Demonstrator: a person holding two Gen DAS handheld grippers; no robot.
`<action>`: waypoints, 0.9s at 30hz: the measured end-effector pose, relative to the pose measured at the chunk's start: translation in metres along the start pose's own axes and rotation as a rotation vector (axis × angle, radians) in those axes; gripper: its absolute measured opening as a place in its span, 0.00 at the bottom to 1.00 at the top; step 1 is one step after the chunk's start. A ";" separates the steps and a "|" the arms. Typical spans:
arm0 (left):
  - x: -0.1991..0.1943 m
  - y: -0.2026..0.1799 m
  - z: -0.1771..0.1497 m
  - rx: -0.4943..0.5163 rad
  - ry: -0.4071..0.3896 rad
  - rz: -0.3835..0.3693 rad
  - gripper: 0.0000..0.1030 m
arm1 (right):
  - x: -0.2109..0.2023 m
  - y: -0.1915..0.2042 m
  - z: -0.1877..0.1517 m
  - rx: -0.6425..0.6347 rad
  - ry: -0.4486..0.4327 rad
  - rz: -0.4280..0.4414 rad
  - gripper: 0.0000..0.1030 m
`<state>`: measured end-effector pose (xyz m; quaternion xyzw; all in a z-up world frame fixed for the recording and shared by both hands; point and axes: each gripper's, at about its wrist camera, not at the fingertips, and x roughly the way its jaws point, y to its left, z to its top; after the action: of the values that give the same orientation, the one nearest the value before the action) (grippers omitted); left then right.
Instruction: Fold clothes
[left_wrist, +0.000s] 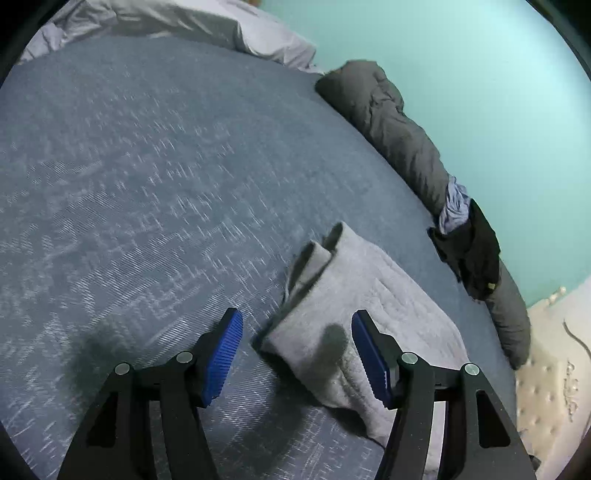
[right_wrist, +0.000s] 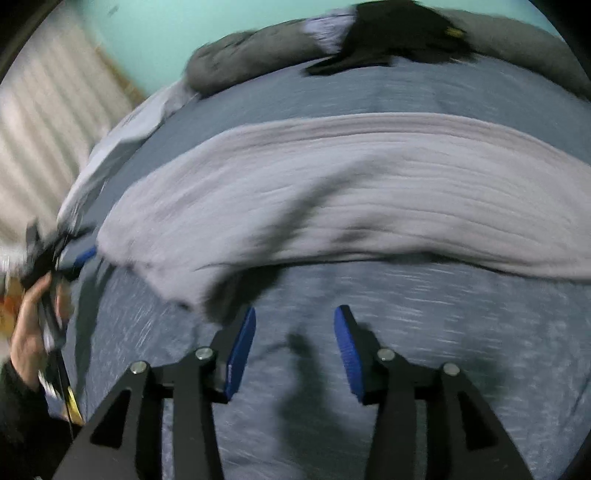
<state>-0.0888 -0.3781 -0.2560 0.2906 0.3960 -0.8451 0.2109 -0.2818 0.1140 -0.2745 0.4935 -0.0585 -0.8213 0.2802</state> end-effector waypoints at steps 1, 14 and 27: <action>-0.002 -0.003 0.000 0.020 -0.006 0.007 0.64 | -0.006 -0.015 0.001 0.038 -0.009 -0.009 0.48; -0.013 -0.046 -0.023 0.188 -0.009 -0.014 0.64 | -0.123 -0.232 -0.005 0.482 -0.206 -0.276 0.55; -0.006 -0.069 -0.050 0.287 0.014 0.009 0.64 | -0.167 -0.334 -0.003 0.708 -0.321 -0.330 0.62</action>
<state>-0.1084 -0.2962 -0.2398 0.3254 0.2711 -0.8901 0.1683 -0.3540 0.4804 -0.2704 0.4281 -0.2999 -0.8508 -0.0547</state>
